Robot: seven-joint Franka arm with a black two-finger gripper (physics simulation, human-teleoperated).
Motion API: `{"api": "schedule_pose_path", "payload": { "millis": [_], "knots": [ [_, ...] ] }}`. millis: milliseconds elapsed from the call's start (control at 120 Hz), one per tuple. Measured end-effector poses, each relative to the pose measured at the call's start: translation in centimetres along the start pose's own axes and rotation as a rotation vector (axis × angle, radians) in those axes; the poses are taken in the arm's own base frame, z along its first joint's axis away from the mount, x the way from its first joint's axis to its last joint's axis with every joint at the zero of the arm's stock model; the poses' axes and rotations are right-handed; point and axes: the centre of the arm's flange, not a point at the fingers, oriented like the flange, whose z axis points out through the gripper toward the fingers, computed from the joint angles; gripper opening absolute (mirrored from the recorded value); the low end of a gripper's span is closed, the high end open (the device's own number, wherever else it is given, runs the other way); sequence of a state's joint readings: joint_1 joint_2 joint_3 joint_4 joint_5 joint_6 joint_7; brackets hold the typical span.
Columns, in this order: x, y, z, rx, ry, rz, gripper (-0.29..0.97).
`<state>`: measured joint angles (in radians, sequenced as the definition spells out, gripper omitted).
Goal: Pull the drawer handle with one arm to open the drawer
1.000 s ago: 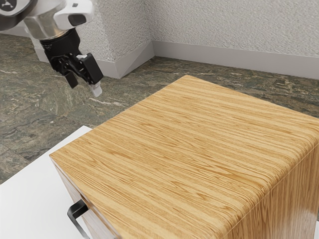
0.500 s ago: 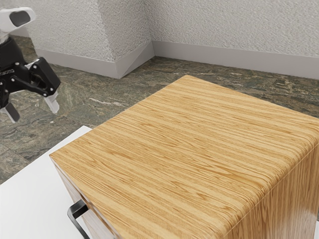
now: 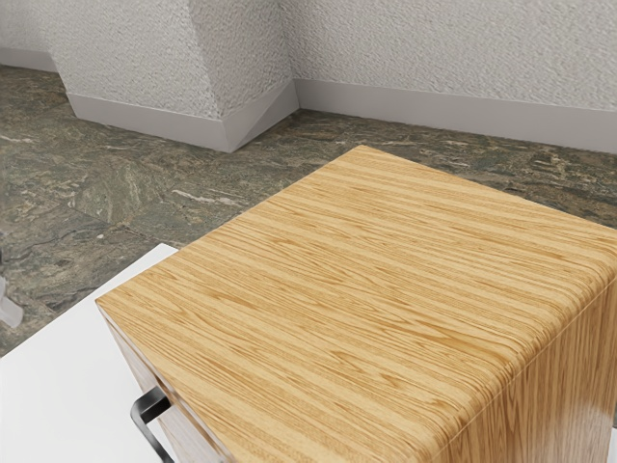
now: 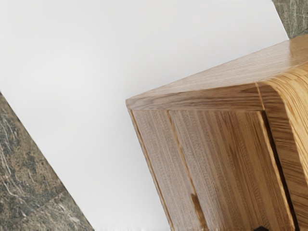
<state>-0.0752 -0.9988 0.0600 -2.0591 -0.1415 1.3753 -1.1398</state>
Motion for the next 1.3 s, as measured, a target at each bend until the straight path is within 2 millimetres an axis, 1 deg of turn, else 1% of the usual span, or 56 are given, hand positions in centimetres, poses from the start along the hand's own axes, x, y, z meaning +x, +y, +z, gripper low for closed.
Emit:
{"api": "schedule_pose_path", "payload": {
  "millis": [33,75,133,158,200,250,300,342,408,442,525,575,658,767,950,1067,1300],
  "knots": [
    [-0.6,-0.6,-0.3,-0.012,0.018,-0.024,0.68],
    [-1.3,-0.7,-0.4,-0.013,0.041,-0.046,0.68],
    [-3.1,0.0,0.0,0.003,0.077,-0.056,0.68],
    [-4.5,0.6,0.3,0.012,0.100,-0.049,0.68],
    [-6.4,1.5,1.3,0.026,0.132,-0.041,0.68],
    [-8.0,2.6,3.5,0.039,0.146,-0.052,0.68],
    [-8.6,3.3,5.0,0.031,0.142,-0.082,0.68],
    [-8.8,3.7,5.7,0.014,0.136,-0.114,0.68],
    [-8.9,4.2,5.9,-0.018,0.129,-0.164,0.68],
    [-9.4,4.3,6.2,-0.025,0.130,-0.182,0.68],
    [-10.3,4.0,6.8,-0.041,0.115,-0.235,0.68],
    [-11.1,3.7,7.0,-0.067,0.115,-0.261,0.68],
    [-12.5,4.3,7.1,-0.119,0.132,-0.286,0.68],
    [-13.1,5.0,7.1,-0.168,0.135,-0.333,0.68],
    [-12.3,5.0,9.2,-0.166,0.129,-0.423,0.68],
    [-12.0,5.0,10.1,-0.158,0.126,-0.467,0.68],
    [-13.3,4.8,11.5,-0.117,0.139,-0.505,0.68]
  ]
}}
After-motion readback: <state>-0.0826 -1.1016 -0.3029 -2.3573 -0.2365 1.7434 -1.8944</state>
